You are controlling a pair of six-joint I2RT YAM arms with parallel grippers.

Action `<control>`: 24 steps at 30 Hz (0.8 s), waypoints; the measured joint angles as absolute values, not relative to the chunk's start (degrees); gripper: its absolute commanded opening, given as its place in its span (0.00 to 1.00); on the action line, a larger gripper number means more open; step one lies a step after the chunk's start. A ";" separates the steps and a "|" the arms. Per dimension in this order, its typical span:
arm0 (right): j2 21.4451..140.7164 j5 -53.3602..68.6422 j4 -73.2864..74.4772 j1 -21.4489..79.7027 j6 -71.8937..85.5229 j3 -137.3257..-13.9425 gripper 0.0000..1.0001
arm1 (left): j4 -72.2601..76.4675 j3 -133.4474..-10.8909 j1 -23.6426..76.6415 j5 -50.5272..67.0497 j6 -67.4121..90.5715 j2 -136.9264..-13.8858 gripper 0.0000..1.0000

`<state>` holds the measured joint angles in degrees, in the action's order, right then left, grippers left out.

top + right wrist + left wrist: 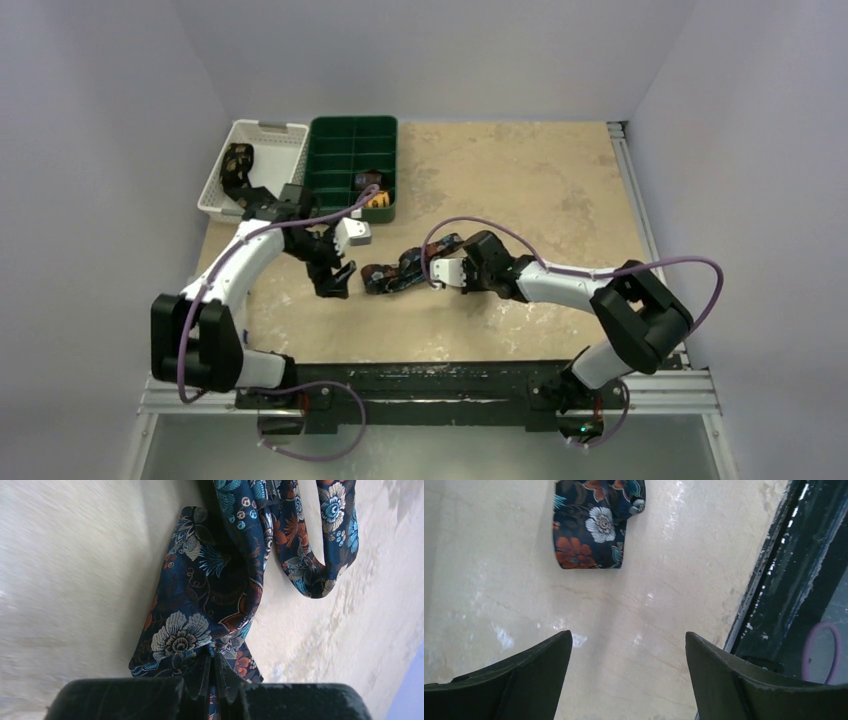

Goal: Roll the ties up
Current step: Flatten out the tie at the center of the board.

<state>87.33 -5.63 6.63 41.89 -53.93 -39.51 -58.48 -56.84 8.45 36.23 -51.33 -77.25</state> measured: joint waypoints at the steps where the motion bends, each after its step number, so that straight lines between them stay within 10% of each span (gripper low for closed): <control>1: 87.31 -6.15 6.66 41.15 -54.02 -39.42 0.00 | -57.65 -57.17 9.93 35.40 -50.50 -79.22 0.83; 24: 76.84 -6.46 5.45 35.18 -65.65 -28.88 0.00 | -43.70 -90.80 31.59 32.88 -30.44 -110.32 0.90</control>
